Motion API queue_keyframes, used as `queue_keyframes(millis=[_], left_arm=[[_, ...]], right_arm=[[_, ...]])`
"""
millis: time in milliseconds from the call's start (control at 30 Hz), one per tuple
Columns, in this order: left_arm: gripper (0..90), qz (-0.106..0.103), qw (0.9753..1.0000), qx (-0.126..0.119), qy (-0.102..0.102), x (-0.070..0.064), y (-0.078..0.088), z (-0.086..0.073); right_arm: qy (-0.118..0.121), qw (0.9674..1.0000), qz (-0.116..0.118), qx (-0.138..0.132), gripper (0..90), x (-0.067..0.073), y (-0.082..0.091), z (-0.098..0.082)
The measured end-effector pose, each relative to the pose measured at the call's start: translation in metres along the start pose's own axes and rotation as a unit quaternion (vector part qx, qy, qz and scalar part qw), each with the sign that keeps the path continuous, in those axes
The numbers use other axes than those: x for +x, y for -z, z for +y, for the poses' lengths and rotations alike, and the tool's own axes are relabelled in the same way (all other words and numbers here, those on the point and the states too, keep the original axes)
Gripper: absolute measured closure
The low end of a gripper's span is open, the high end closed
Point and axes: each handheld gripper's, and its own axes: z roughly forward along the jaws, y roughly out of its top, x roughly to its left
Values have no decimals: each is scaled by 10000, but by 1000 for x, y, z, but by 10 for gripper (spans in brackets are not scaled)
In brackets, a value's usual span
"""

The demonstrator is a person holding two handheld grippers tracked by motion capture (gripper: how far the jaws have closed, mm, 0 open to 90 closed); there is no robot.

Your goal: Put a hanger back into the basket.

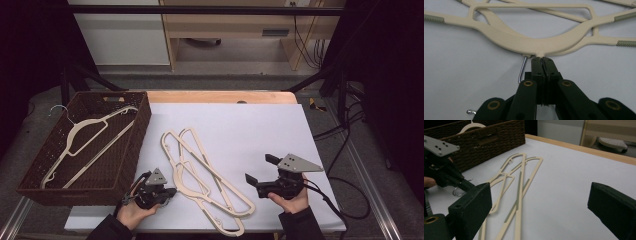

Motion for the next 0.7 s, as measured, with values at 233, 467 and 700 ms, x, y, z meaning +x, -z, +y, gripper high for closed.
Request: queue_keyframes(millis=[233, 467, 700], left_arm=[[884, -18, 9998, -189, 22, -2, 8, 4], [885, -2, 9999, -125, 50, -5, 15, 9], [885, 40, 9998, -199, 92, -8, 27, 16]], right_arm=[[166, 9991, 365, 101, 78, 25, -23, 5], [182, 9961, 789, 350, 124, 52, -52, 6], [170, 9947, 912, 438, 156, 64, -71, 6]])
